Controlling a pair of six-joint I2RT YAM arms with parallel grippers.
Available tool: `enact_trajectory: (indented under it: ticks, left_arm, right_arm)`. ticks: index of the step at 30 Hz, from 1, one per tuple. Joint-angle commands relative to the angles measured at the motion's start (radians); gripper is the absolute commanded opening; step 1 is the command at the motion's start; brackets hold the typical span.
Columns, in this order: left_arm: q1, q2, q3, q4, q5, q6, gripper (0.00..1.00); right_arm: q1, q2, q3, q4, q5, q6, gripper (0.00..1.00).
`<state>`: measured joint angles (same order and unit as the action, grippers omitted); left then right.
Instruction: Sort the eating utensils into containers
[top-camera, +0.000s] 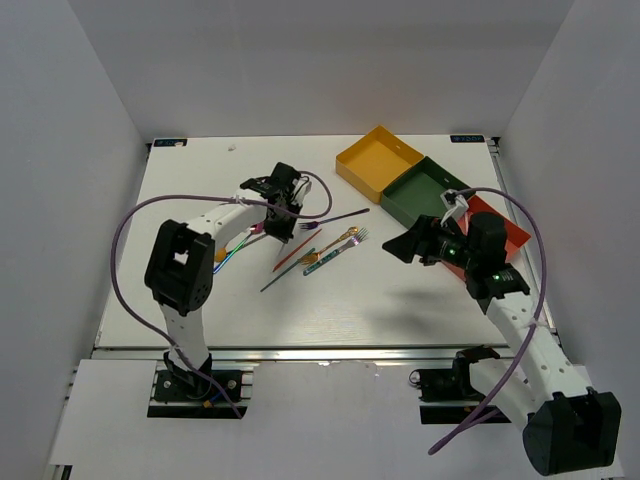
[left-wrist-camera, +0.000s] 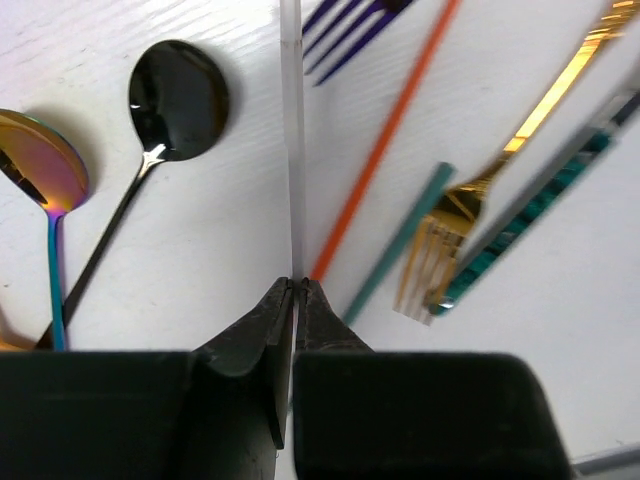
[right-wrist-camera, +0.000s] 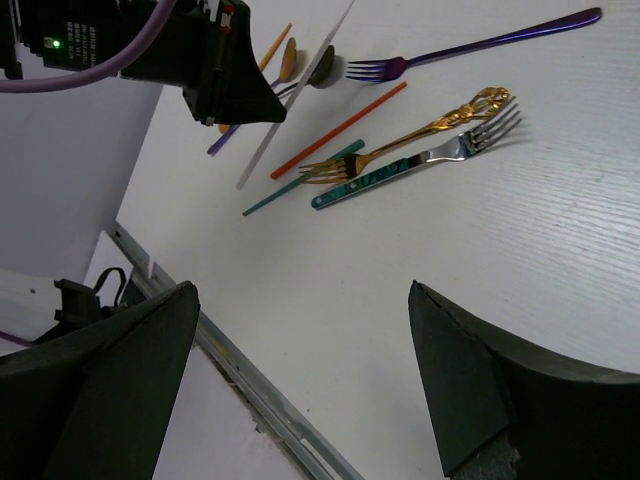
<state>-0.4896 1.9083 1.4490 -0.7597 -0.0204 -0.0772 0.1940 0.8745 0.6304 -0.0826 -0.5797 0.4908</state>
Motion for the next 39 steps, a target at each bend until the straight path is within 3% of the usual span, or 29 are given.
enact_trajectory:
  ticks: [1,6,12,18,25,29,32,33,34,36,37,38,39]
  left_arm:
    - [-0.023,-0.149,0.022,0.028,0.076,-0.047,0.00]
    - [-0.069,-0.273,-0.064,0.141,0.190,-0.143,0.00]
    - [-0.095,-0.393,-0.222,0.402,0.356,-0.309,0.00]
    - [-0.112,-0.445,-0.291,0.626,0.522,-0.435,0.00]
    - [-0.135,-0.448,-0.312,0.681,0.573,-0.466,0.00]
    - [-0.136,-0.451,-0.334,0.703,0.577,-0.475,0.00]
    - [-0.136,-0.453,-0.337,0.701,0.562,-0.470,0.00]
    - [-0.136,-0.451,-0.334,0.694,0.544,-0.469,0.00]
    - [-0.136,-0.450,-0.332,0.689,0.533,-0.467,0.00]
    - [-0.136,-0.446,-0.319,0.666,0.502,-0.467,0.20]
    - [-0.136,-0.448,-0.312,0.656,0.469,-0.467,0.34]
    - [-0.136,-0.448,-0.306,0.646,0.455,-0.467,0.56]
    - [-0.136,-0.453,-0.291,0.613,0.435,-0.464,0.66]
  right_arm:
    - [0.060,0.041,0.049,0.162,-0.040,0.067,0.89]
    - [0.137,0.118,0.078,0.277,0.105,0.188,0.89]
    - [0.257,0.201,0.086,0.441,0.306,0.330,0.87]
    - [0.364,0.343,0.224,0.409,0.417,0.316,0.84]
    - [0.415,0.463,0.314,0.382,0.466,0.285,0.74]
    - [0.418,0.495,0.330,0.365,0.489,0.276,0.60]
    - [0.418,0.483,0.313,0.379,0.494,0.273,0.32]
    - [0.420,0.465,0.308,0.380,0.494,0.270,0.15]
    - [0.418,0.456,0.299,0.380,0.497,0.264,0.05]
    - [0.418,0.428,0.295,0.365,0.517,0.252,0.00]
    - [0.415,0.420,0.302,0.350,0.527,0.240,0.00]
    - [0.409,0.414,0.310,0.296,0.549,0.204,0.00]
    - [0.395,0.402,0.319,0.265,0.552,0.180,0.00]
